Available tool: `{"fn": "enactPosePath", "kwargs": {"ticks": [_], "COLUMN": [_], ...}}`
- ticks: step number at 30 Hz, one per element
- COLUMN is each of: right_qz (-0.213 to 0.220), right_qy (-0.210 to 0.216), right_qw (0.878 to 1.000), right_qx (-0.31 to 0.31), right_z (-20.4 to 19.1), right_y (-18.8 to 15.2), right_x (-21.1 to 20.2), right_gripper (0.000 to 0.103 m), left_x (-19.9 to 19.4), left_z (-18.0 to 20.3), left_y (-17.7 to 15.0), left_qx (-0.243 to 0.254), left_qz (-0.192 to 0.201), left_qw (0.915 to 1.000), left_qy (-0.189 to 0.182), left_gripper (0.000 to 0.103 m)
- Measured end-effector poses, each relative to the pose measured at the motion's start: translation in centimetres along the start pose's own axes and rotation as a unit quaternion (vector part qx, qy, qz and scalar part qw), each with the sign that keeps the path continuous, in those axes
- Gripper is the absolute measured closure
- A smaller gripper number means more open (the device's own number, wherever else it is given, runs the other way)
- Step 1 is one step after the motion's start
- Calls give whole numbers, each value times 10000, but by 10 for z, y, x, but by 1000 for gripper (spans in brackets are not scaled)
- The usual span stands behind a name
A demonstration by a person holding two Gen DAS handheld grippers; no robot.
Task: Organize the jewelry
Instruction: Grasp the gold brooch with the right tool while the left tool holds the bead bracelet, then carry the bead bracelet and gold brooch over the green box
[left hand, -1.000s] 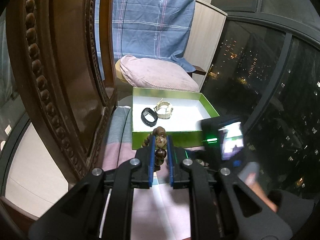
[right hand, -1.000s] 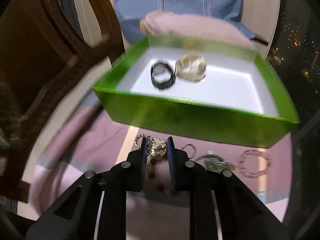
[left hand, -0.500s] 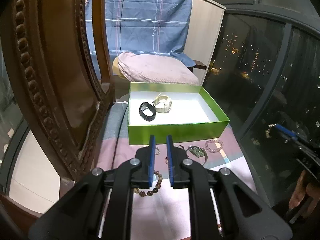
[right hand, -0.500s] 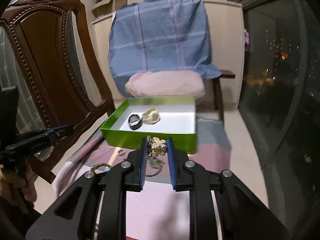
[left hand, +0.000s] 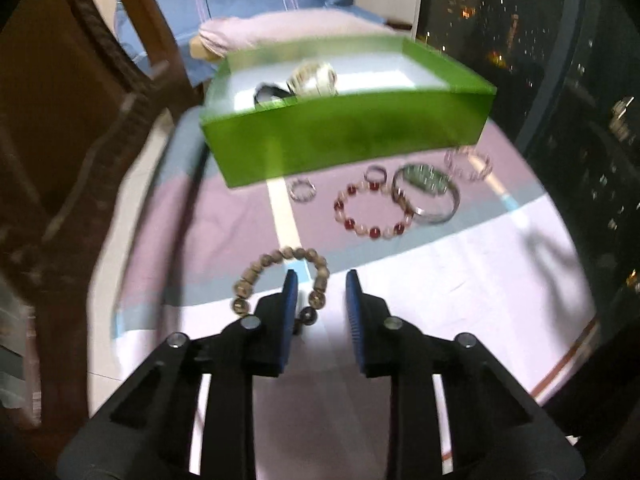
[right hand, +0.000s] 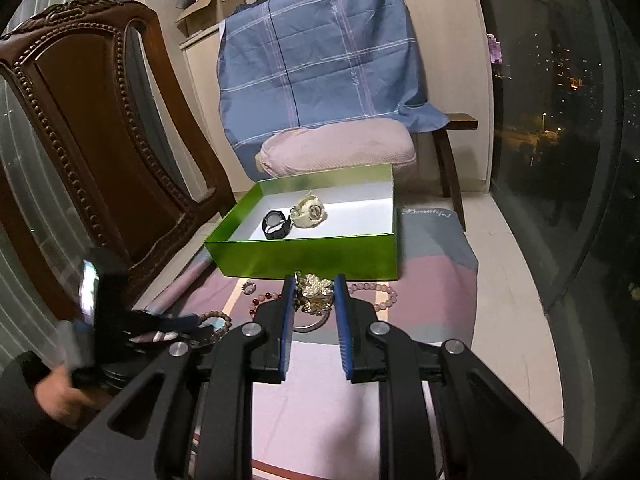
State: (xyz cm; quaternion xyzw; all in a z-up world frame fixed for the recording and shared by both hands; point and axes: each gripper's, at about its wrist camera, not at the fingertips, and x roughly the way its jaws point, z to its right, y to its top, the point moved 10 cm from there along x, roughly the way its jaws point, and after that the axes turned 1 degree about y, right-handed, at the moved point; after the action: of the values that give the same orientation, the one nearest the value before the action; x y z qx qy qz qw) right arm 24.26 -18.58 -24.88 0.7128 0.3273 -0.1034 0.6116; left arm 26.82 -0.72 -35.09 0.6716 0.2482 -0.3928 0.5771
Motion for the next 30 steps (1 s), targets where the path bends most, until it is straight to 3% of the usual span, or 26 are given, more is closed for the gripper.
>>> {"fn": "enactPosePath", "kwargs": {"ticks": [2,4,7,10,15,22,26,30], "right_qz": [-12,-27,-40,-60,-17,181,298,224], "right_qy": [30,67,103,111,99,2,-155,-217], "right_qw": [10000,10000,9999,9999,9999,9997,9991,9992], "right_qx": [-21,-29,-47,-68,-70,-150,-274,-260], "right_z": [-1,-2,-2,-2,-3,-7,-10,-9], "right_y": [-1,-2,-3,-5,-5,-5,-3,-6], "right_x": [-1,-3,-4,-4,-3,-2,-2,3], "right_gripper": [83,83,83,83,83,83,83,83], "left_x": [14,17,16,18,-25,-112,-121,-114], "left_z": [2,0,0,2,-1,-9,-8,-5], "left_y": [-7,-5,-4,-5,17,40,37,39], "left_qx": [73,50,-101,-86,-467,-915,-966,-985], "left_qz": [-182,-50,-164,-160,435,1485,1588,1453], "left_qw": [9998,9999,9998,9998,9975,9827,9808,9827], "left_qy": [81,113,-12,23,-304,-616,-586,-596], "left_gripper": [80,81,93,93,93,93,93,93]}}
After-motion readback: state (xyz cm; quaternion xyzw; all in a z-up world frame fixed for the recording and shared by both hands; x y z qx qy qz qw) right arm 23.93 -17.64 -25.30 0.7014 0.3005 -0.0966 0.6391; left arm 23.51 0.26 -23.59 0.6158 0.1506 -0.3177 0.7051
